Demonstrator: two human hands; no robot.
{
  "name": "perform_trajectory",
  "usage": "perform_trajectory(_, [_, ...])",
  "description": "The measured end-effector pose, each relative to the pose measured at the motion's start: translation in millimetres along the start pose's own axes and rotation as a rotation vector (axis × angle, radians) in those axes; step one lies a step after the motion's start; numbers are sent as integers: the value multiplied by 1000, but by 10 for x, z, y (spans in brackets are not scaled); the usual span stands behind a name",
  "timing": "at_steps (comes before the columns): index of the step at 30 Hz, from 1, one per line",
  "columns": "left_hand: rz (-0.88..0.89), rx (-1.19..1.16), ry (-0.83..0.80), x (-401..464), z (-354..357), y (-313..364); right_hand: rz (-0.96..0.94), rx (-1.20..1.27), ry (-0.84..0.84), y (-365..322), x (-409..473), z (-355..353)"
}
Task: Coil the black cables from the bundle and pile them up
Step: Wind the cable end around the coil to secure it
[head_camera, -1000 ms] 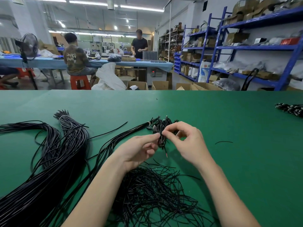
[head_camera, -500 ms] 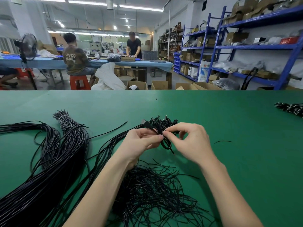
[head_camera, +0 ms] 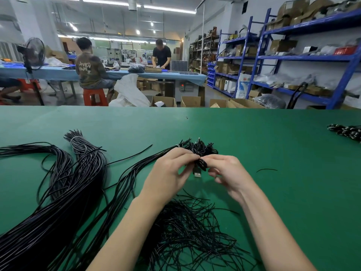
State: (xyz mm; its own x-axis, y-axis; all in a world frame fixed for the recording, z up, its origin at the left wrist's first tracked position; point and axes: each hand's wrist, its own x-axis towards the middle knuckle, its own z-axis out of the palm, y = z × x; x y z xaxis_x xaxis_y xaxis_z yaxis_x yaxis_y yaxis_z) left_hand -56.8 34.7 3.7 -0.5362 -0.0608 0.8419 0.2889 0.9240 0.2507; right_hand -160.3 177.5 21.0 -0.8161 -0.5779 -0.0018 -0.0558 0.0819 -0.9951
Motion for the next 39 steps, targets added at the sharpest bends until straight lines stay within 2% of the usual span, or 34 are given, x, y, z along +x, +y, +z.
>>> perform_trajectory(1, [-134, -88, -2, 17, 22, 11, -79, -61, 52, 18, 13, -3])
perform_trajectory(3, [-590, -355, -69, 66, 21, 23, -256, -230, 148, 28, 14, -14])
perform_trajectory(5, [-1032, -744, -179, 92, -20, -23, -382, -341, 157, 43, 20, -24])
perform_trajectory(6, [-1158, -944, -212, 86, -35, -38, -419, -375, 137, 54, 17, -24])
perform_trajectory(7, [-1197, -1077, -218, 79, -53, -56, -443, -396, 117, 65, 10, -21])
perform_trajectory(12, [-1167, -1146, -173, 81, -65, -56, -481, -450, 102, 53, -25, 0])
perform_trajectory(15, [-1055, -1020, -155, 92, -75, -42, -433, -398, 107, -7, -36, -20])
perform_trajectory(19, [-600, -502, -97, 70, -15, 58, -240, -345, 152, -30, -28, 6])
perform_trajectory(21, [-427, -335, -74, 55, 18, 65, -37, -86, 96, -30, -37, 45])
perform_trajectory(22, [-433, -328, -67, 52, 23, 56, 58, 30, 46, -33, -49, 52])
perform_trajectory(24, [-632, -480, -85, 66, -5, 25, 63, 15, -37, -34, -64, 24])
perform_trajectory(27, [-982, -868, -141, 70, -59, -31, -243, -235, -41, -41, -72, -50])
perform_trajectory(29, [-1093, -1033, -135, 75, -71, -41, -468, -419, -17, -35, -64, -73])
perform_trajectory(32, [-1137, -1084, -170, 91, -97, -25, -645, -528, -52, -36, -75, -78])
perform_trajectory(39, [-1130, -1131, -225, 102, -117, -20, -778, -641, 15, -42, -59, -92])
